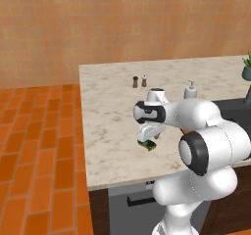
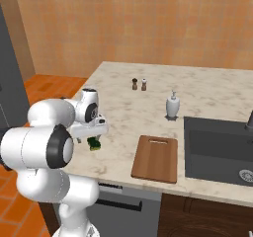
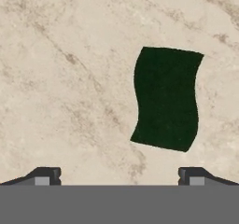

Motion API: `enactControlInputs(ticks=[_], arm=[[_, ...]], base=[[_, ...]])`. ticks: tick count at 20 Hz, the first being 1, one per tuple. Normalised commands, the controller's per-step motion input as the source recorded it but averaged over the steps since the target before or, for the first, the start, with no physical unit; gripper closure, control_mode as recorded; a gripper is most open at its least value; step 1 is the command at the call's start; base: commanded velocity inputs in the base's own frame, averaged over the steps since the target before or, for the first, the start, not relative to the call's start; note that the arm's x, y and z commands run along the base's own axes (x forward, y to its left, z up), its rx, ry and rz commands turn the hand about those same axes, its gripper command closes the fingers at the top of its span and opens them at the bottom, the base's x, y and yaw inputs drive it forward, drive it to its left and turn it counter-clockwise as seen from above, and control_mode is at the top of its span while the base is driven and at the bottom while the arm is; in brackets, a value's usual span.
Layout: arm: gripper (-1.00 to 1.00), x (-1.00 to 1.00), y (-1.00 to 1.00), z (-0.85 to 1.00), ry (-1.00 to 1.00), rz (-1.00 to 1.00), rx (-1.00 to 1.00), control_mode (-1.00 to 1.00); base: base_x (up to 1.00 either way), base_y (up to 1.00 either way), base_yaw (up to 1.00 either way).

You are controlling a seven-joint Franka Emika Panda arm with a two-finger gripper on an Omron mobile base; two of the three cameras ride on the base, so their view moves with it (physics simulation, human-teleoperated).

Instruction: Pick up the sponge from the counter and clean the cutting board by briefly scrubbing or pressing down on the cutting board. Once finished, release the sponge.

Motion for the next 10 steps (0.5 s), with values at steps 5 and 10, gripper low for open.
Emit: enactControlInputs(ticks=[5,10], arm=[[-1.00,0.29,0.00,-0.14,-0.05,-0.03,0.00,-1.00],[-1.00,0.10,0.00,-0.15,-0.01,-0.02,0.00,-1.00]], base=[[0.00,0.00,0.00],[0.00,0.00,0.00]])
